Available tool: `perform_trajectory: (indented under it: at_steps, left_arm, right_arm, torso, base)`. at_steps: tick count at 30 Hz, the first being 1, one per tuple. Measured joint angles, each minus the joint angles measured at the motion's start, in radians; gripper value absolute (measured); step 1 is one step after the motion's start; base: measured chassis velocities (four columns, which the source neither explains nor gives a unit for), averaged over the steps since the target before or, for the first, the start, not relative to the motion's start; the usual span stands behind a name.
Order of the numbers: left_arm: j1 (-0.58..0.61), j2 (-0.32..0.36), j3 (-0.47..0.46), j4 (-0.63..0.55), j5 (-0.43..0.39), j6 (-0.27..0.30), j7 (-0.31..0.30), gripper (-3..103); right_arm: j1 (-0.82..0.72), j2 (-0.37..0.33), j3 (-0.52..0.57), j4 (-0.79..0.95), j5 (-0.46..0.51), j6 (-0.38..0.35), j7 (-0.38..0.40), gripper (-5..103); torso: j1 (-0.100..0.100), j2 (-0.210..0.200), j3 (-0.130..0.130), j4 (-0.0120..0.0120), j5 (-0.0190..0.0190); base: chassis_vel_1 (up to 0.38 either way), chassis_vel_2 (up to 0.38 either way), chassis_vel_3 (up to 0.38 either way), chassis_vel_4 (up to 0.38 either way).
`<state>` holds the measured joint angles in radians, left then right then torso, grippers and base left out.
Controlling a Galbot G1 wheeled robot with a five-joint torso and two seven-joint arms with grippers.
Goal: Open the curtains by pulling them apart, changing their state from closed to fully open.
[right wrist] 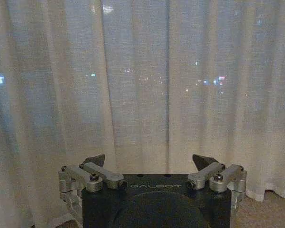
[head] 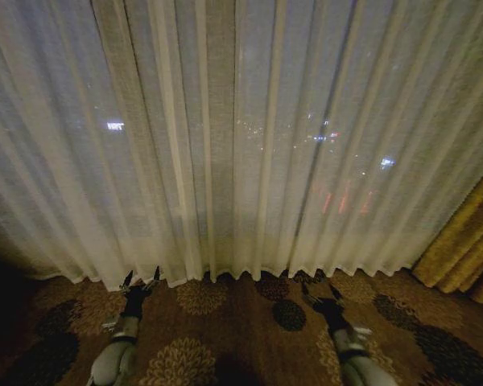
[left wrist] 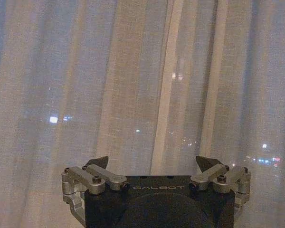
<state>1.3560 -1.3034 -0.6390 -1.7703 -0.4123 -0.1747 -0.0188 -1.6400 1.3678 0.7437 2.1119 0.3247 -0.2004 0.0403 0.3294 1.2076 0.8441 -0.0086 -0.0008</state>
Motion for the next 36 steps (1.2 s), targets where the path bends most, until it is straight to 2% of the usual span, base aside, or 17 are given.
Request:
perform_trajectory:
  at_steps: [3,10,21,30,33,36]
  left_arm:
    - [0.0,0.0,0.0,0.0,0.0,0.0,0.0,100]
    - [0.0,0.0,0.0,0.0,0.0,0.0,0.0,100]
    - [0.0,0.0,0.0,0.0,0.0,0.0,0.0,100]
    - [0.0,0.0,0.0,0.0,0.0,0.0,0.0,100]
    - [0.0,0.0,0.0,0.0,0.0,0.0,0.0,100]
    - [0.0,0.0,0.0,0.0,0.0,0.0,0.0,100]
  right_arm:
    - [0.005,-0.01,0.011,-0.004,0.014,0.021,-0.023,100]
    - [0.023,-0.016,0.007,-0.024,0.009,0.043,-0.039,100]
    - [0.137,-0.002,-0.06,-0.091,-0.027,0.06,-0.078,100]
    - [0.197,-0.026,-0.066,-0.185,-0.007,0.138,-0.128,100]
    - [0.209,-0.025,-0.07,-0.239,-0.017,0.213,-0.211,100]
    - [0.208,-0.014,-0.097,-0.266,-0.037,0.241,-0.234,100]
  torso:
    - [0.0,0.0,0.0,0.0008,0.0007]
    - [0.0,0.0,0.0,0.0006,0.0008]
    - [0.0,0.0,0.0,0.0006,0.0008]
    - [0.0,0.0,0.0,0.0006,0.0007]
    - [0.0,0.0,0.0,0.0006,0.0006]
    - [0.0,0.0,0.0,0.0006,0.0009]
  base:
    - [0.0,0.0,0.0,0.0]
    - [0.0,0.0,0.0,0.0]
    - [0.0,0.0,0.0,0.0]
    - [0.0,0.0,0.0,0.0]
    - [0.0,0.0,0.0,0.0]
    - [0.0,0.0,0.0,0.0]
